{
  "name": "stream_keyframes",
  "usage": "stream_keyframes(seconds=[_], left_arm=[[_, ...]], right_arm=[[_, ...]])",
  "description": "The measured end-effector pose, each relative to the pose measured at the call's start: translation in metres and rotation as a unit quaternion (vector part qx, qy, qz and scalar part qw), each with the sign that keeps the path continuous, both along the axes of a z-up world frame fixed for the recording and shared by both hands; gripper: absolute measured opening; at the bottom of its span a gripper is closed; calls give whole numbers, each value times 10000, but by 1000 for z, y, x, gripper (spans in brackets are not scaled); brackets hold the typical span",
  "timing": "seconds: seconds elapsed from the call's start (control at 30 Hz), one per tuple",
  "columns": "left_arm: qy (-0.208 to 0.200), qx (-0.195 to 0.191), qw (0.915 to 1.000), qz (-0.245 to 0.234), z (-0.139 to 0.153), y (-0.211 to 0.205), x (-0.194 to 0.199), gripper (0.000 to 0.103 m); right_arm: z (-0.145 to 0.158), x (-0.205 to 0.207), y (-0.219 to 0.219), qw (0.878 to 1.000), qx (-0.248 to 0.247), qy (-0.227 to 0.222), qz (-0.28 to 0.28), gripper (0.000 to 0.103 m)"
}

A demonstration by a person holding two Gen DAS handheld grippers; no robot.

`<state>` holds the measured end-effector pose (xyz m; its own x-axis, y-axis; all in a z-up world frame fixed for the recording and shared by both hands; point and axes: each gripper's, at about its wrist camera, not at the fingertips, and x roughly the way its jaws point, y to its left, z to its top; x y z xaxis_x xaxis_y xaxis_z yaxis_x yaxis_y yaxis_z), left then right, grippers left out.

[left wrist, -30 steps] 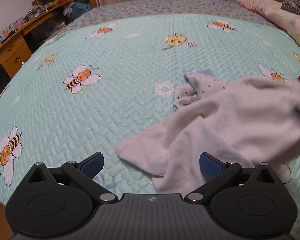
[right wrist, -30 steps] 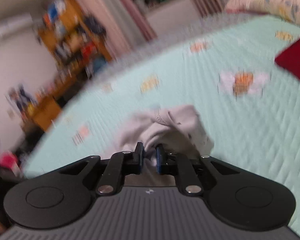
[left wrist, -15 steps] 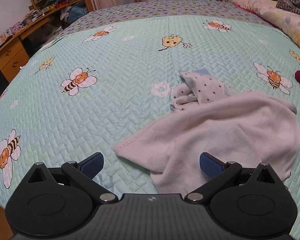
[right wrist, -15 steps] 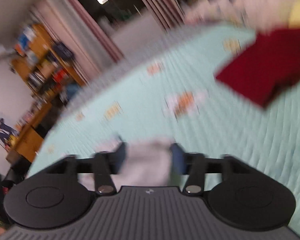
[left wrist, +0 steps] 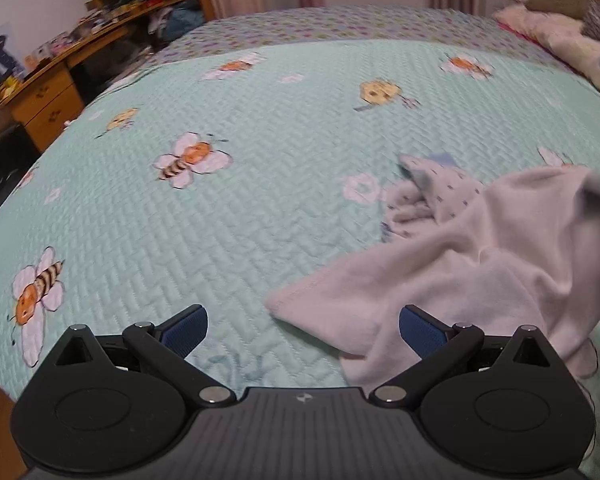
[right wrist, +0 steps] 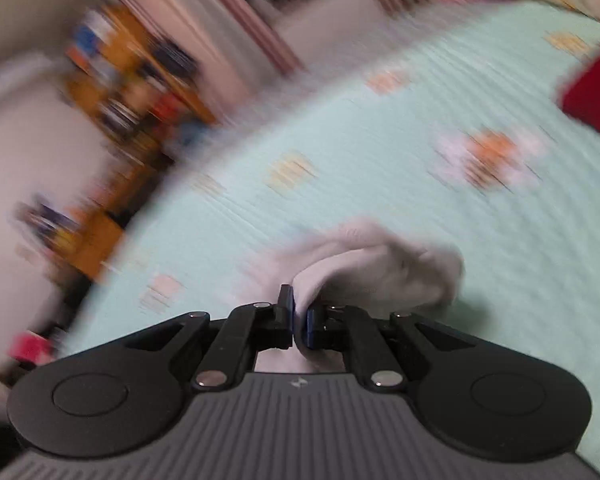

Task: Fold clothes

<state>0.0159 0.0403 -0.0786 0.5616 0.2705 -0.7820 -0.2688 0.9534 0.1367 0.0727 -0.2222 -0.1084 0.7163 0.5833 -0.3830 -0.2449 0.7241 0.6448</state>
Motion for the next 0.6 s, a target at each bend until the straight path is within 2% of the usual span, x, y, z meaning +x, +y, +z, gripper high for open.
stream_keyframes(seconds=[0.07,0.1,0.13,0.2,0.27,0.3,0.33,0.37,0.4,0.43,0.5,0.53,0.6], left_arm=[[-174,-80,9998,110,8,11,-5,102],[-271,-124,9994,158,11,16,-7,102],[-352,-157,9991,176,14,21,-8,102],[-406,-199,9988,181,16,27,-7,102],[-413,-210,9987,191,13,30,-5,102],[-385,-212,9989,169,10,29,-4,102],[-357,-214,9990,148,7,28,-2,102],[-318,-217,9992,121,5,26,-1,102],[-297,-220,9993,67,3,23,0,102],[-278,-218,9994,9,1,20,1,102],[-279,-149,9994,-158,0,11,1,102],[-281,-111,9993,-240,0,7,1,102],[-284,-14,9988,-400,-2,-2,1,102]], right_arm=[[32,-14,-11,9955,664,-582,355,7],[45,-22,-17,9907,809,-894,634,7],[56,-29,-22,9852,827,-1148,972,7],[65,-52,-28,9650,773,-1373,2096,7],[53,-80,-26,9544,35,-1263,2703,8],[37,-88,-23,9528,-550,-848,2862,13],[22,-95,-20,9460,-1132,-428,3006,17],[6,-103,-17,9344,-1707,-11,3128,24],[-9,-112,-15,9241,-2250,277,3078,26],[-21,-119,-16,9170,-2515,452,3062,26],[-30,-125,-27,9209,-2371,619,3030,28],[-29,-127,-33,9280,-2194,597,2952,30],[-23,-123,-41,9449,-1813,444,2690,45]])
